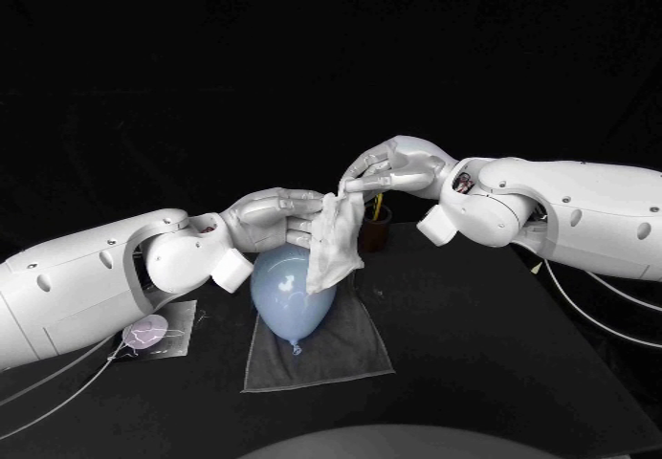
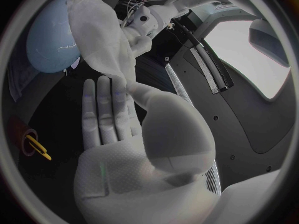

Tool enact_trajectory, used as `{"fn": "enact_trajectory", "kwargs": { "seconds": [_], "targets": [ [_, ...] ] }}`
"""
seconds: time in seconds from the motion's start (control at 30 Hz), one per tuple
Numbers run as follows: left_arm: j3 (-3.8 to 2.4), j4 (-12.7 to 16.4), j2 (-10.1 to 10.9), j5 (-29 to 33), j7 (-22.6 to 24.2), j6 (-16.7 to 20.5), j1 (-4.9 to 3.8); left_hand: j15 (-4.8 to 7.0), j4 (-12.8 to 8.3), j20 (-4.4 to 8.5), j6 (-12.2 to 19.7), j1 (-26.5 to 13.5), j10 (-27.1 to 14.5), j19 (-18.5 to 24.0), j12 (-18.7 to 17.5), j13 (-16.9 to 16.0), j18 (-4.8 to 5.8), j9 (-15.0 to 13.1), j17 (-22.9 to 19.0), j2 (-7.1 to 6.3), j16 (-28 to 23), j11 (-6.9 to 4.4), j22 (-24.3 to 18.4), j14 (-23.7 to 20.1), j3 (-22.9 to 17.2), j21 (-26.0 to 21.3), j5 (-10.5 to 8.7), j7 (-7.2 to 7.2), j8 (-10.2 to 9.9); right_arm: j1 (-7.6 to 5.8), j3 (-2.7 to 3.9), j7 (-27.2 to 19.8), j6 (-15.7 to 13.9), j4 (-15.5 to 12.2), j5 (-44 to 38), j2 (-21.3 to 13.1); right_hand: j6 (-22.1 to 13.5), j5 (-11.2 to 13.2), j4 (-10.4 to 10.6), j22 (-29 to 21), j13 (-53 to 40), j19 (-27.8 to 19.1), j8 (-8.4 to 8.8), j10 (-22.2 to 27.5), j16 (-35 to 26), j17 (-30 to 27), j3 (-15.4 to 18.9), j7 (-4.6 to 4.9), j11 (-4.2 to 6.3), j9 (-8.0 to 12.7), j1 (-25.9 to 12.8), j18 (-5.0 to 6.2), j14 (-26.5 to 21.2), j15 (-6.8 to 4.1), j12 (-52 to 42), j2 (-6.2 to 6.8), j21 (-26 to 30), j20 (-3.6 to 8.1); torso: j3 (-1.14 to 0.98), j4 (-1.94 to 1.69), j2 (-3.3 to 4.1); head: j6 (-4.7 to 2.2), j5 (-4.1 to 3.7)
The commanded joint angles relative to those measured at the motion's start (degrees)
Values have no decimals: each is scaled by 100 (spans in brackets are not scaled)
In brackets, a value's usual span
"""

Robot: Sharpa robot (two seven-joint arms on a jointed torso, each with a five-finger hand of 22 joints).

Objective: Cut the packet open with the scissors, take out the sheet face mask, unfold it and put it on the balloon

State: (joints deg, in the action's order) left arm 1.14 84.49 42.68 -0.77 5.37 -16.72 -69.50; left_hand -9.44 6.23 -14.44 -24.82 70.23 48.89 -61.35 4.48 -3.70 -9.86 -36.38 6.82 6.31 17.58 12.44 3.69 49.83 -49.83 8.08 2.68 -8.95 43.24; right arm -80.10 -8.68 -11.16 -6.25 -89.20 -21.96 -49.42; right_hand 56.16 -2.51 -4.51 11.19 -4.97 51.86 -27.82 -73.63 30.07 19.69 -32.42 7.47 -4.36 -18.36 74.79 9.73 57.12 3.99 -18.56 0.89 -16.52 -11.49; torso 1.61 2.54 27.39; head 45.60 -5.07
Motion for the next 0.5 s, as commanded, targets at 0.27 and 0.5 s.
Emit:
{"fn": "enact_trajectory", "kwargs": {
  "seconds": [0.27, 0.5],
  "targets": [
    [-5, -21, 13, 313, 105, -24, -4, -60, 137, -59, 558, -531, -66, 71, -1, -5, -66, 36, -46, -434, -188, 88, -8, 56, 211, -236, 11, -762, 127, -6, 7, -9, -10, 56, 42, 41, 48, -26, -29, 9, -9, -31, -39, -4, -34, 7, 2, -2, 35, -6, -15, 59, 33, -8, 15, -53, -38, 14, -3, 6, -3, 36, 40],
    [-5, -34, 32, 328, 119, 38, -4, -65, 197, -74, 612, -696, -76, 80, 25, -10, -73, 62, -48, -547, -232, 93, 0, 87, 292, -287, 10, -770, 212, -6, 7, 6, -123, 99, 51, 81, 48, -26, -30, 11, -10, -32, -40, -5, -34, 7, 3, -1, 35, -6, -16, 59, 35, -8, 14, -55, -40, 14, -6, 11, -1, 58, 47]
  ]
}}
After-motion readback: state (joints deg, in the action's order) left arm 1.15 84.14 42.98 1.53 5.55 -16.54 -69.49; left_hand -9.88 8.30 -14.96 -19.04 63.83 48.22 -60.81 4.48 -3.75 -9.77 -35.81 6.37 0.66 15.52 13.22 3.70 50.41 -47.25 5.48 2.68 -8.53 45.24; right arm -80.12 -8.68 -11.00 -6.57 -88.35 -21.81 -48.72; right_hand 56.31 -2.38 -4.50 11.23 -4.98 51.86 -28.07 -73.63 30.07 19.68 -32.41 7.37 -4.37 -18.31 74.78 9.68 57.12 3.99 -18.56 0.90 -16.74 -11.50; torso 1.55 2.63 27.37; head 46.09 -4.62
